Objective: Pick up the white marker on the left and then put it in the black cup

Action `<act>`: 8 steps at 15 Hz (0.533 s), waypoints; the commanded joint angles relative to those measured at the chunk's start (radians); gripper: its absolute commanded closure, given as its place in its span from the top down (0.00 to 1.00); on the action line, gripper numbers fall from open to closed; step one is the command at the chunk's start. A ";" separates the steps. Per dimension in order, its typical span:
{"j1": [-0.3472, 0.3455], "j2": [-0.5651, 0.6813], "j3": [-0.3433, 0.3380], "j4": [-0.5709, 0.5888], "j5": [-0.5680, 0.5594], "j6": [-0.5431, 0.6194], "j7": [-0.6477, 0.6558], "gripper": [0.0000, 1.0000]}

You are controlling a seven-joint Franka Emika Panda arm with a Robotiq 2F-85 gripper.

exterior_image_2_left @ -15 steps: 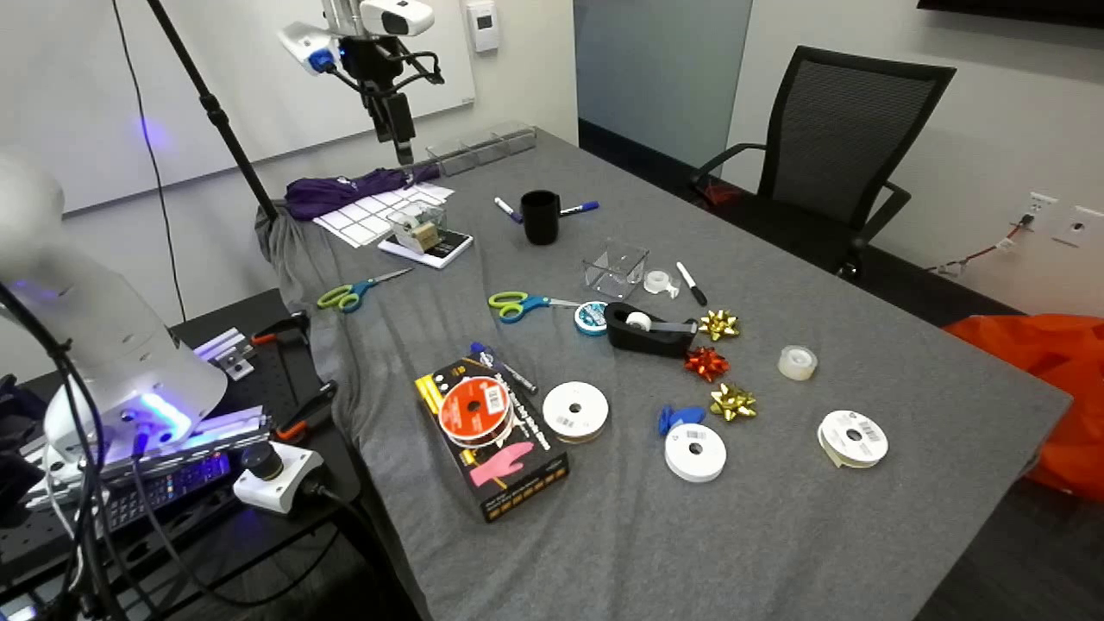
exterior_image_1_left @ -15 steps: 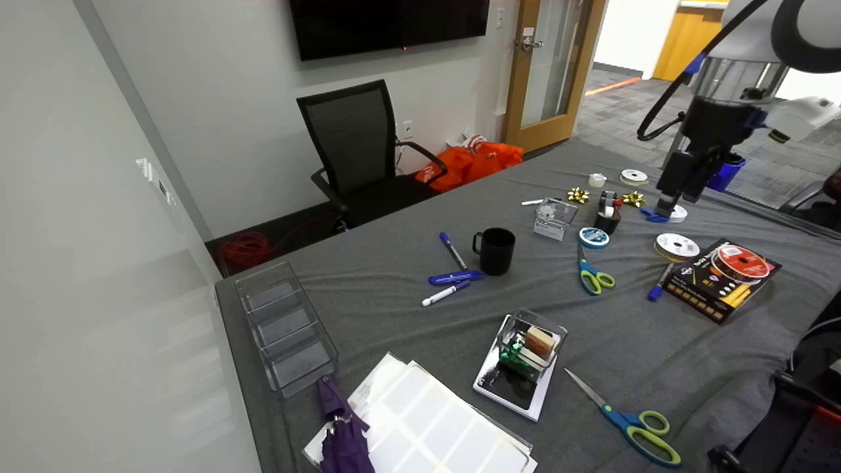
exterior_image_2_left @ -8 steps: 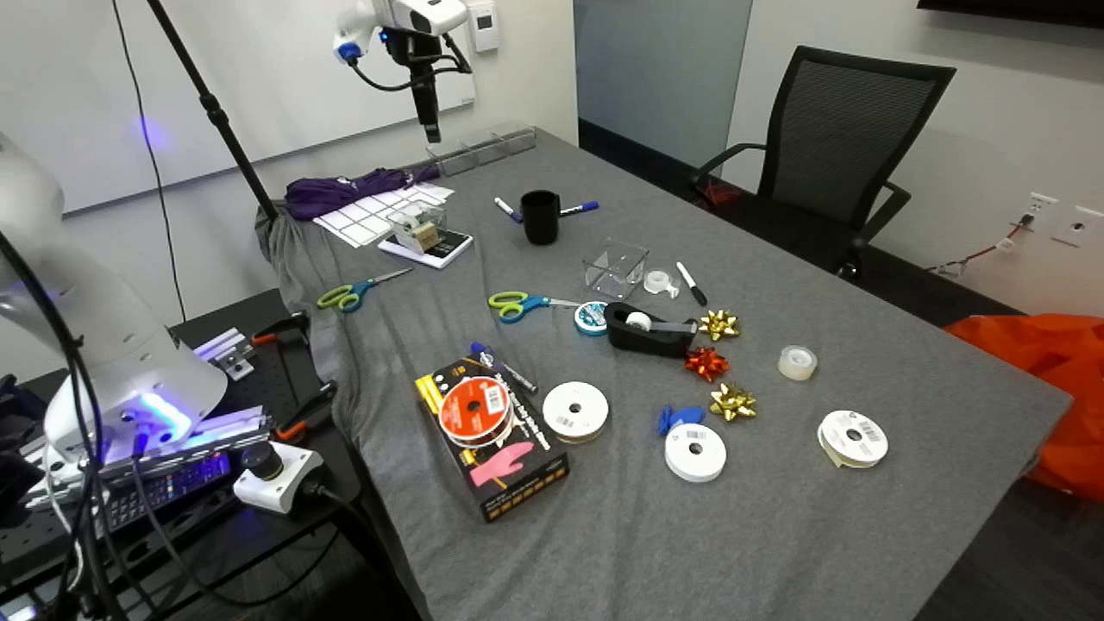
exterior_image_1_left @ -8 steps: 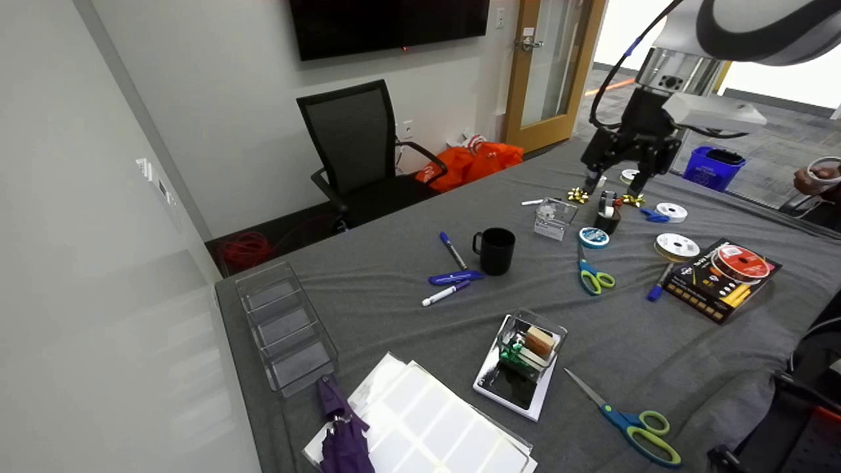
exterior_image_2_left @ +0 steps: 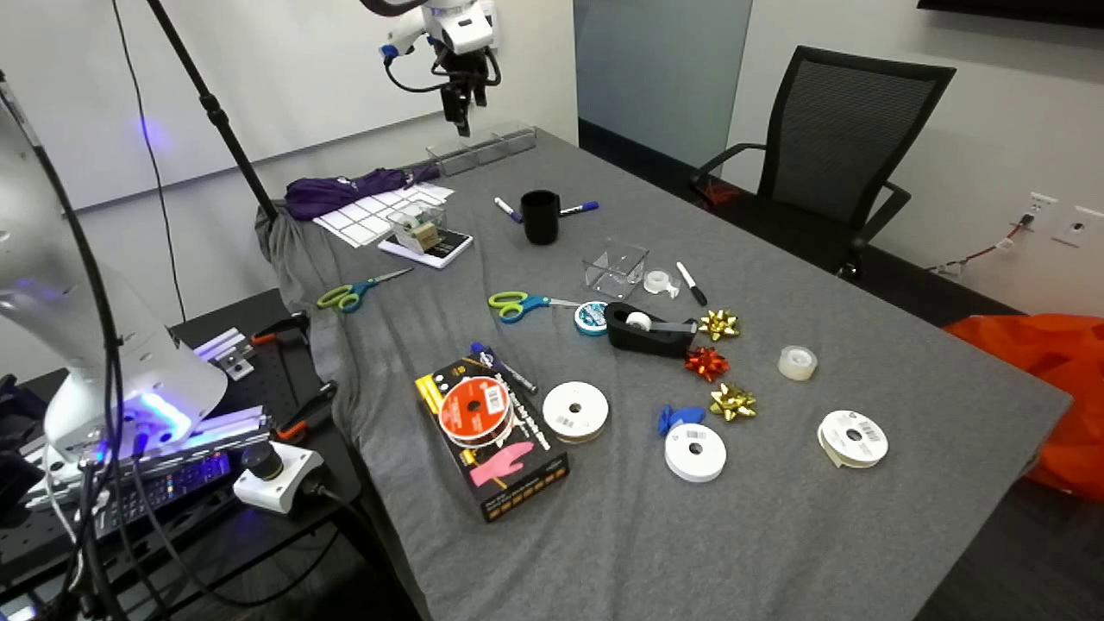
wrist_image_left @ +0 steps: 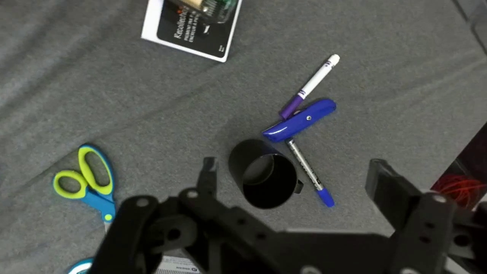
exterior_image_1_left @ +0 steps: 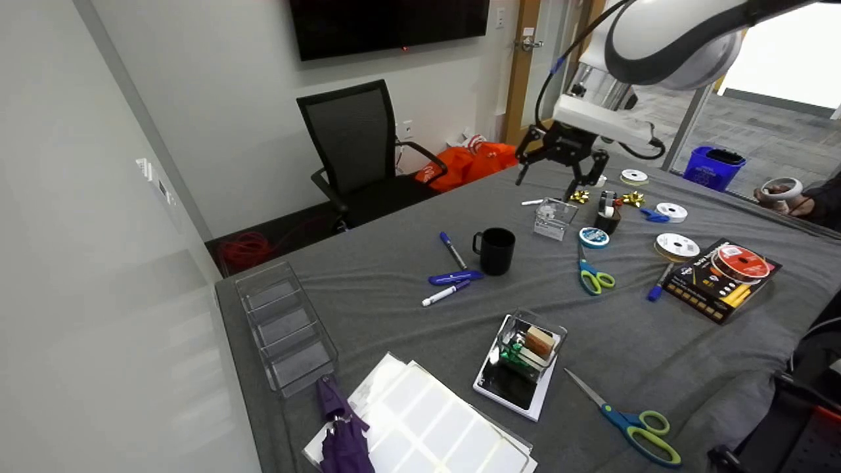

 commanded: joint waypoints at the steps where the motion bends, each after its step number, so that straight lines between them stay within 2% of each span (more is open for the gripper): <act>1: 0.030 0.141 0.005 0.117 0.064 0.051 0.178 1.00; 5: 0.074 0.273 -0.004 0.208 0.069 0.122 0.391 1.00; 8: 0.084 0.380 -0.014 0.337 0.028 0.092 0.459 1.00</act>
